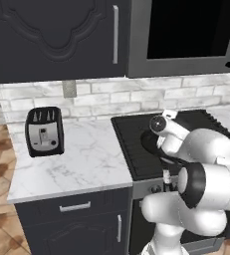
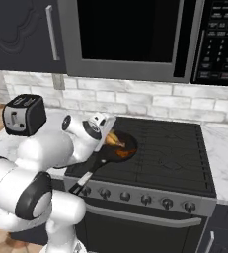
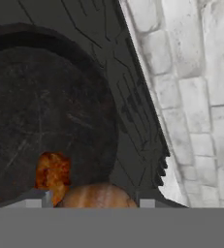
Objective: Take the chicken drumsticks from the pan and place one on each plate on the dining counter.
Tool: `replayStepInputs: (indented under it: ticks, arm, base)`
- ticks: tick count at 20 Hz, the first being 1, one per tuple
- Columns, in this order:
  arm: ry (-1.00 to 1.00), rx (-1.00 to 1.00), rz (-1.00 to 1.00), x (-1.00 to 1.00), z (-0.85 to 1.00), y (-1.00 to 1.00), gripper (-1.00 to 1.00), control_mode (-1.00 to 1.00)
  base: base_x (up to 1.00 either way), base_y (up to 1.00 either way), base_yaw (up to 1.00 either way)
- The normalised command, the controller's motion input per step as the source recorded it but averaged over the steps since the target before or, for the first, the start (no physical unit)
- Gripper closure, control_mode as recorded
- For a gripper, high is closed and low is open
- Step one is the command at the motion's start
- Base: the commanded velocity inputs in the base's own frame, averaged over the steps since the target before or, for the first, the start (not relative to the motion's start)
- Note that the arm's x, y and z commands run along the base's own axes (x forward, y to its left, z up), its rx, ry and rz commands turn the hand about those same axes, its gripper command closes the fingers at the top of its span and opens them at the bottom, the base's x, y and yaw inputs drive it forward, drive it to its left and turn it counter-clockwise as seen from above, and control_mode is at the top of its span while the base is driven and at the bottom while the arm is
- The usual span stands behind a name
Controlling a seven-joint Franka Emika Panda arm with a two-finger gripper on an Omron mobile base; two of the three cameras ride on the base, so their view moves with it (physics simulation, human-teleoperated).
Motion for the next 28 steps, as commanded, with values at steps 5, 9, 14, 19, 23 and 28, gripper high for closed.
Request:
replayStepInputs:
  ticks: [5, 9, 14, 19, 23, 28]
  arm:
    - [0.02, 0.04, 0.0, -0.84, 0.9, 0.0, 1.0, -1.0]
    - [0.07, 0.13, 0.0, -0.52, 1.0, 0.0, 1.0, -1.0]
    - [0.36, 0.11, 0.03, -0.59, 1.0, 0.0, 1.0, -1.0]
    - [0.45, 0.0, 0.12, -0.71, 0.79, 0.1, 1.0, -1.0]
    - [0.29, -0.09, 0.06, -0.71, 0.02, 0.46, 1.0, -1.0]
    - [0.1, -0.06, 0.03, -0.24, -0.15, 0.3, 1.0, -1.0]
  base:
    - [0.0, 0.0, 0.0]
    - [0.0, 0.0, 0.0]
    - [0.0, 0.0, 0.0]
    - [0.0, 0.0, 0.0]
    - [0.0, 0.0, 0.0]
    - [0.0, 0.0, 0.0]
